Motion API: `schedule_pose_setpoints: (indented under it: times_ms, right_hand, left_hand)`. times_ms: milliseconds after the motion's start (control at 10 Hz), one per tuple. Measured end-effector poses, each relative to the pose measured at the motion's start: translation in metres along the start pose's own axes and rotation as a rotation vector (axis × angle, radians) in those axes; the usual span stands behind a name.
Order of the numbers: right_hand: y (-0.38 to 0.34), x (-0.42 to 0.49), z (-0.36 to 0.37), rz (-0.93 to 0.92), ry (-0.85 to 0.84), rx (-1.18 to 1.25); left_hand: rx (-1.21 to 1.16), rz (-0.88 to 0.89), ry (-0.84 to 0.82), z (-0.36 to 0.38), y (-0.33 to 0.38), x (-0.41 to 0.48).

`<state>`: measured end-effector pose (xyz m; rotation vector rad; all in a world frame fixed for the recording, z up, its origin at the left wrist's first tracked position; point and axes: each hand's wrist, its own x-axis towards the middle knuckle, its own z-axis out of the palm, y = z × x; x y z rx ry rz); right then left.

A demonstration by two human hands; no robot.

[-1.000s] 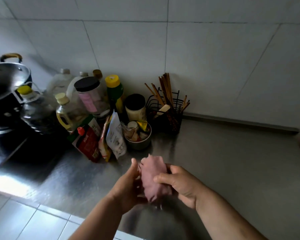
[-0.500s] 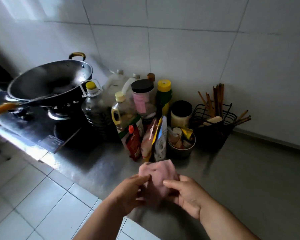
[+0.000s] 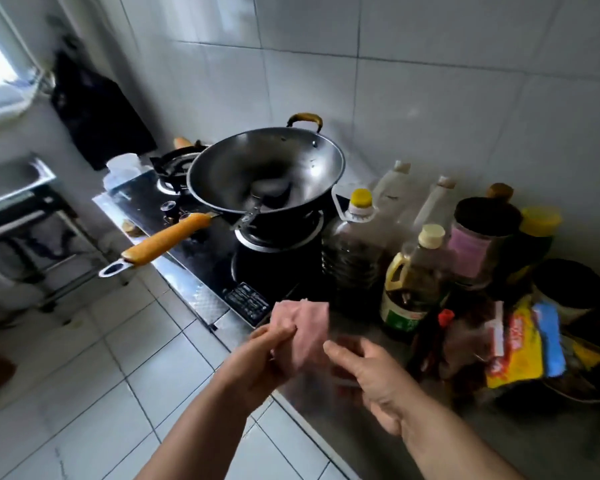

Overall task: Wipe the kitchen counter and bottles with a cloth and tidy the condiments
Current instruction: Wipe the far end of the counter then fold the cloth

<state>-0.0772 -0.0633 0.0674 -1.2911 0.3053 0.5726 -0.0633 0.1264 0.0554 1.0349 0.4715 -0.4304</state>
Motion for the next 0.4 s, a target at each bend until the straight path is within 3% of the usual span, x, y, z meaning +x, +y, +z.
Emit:
schedule_pose_setpoints:
  times_ms: [100, 300, 400]
  right_hand:
    - [-0.002, 0.020, 0.018, 0.023, 0.005, 0.006]
    - [0.002, 0.047, 0.025, 0.057, 0.089, -0.105]
    - [0.003, 0.053, 0.017, 0.081, 0.147, -0.118]
  left_hand:
    - [-0.040, 0.152, 0.100, -0.042, 0.040, 0.002]
    - [-0.215, 0.375, 0.464, -0.118, 0.113, 0.029]
    - [-0.180, 0.435, 0.544, -0.128, 0.131, 0.043]
